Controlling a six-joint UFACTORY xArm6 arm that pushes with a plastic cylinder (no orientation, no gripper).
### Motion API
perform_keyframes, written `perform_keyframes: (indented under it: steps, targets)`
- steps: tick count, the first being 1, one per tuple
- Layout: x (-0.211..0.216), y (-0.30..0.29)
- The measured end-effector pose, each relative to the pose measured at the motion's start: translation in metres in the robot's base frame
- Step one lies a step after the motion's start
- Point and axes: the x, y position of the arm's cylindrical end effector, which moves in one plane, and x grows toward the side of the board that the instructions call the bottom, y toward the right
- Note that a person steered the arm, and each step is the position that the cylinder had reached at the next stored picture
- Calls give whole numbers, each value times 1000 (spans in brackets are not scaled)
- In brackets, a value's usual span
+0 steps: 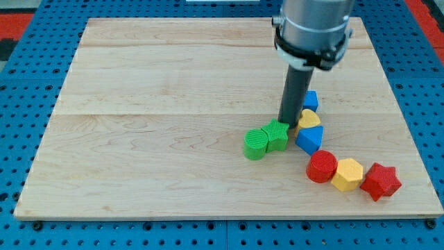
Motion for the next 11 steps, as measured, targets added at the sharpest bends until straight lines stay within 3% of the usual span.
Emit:
perform_keyframes:
  steps: [1, 3, 5, 6, 7, 8, 10, 11]
  targets:
    - [40, 0]
    - [38, 0]
    - [-32, -22]
    - [-43, 0]
    - [-25, 44]
    - [-25, 45]
    - [45, 54]
    - [57, 54]
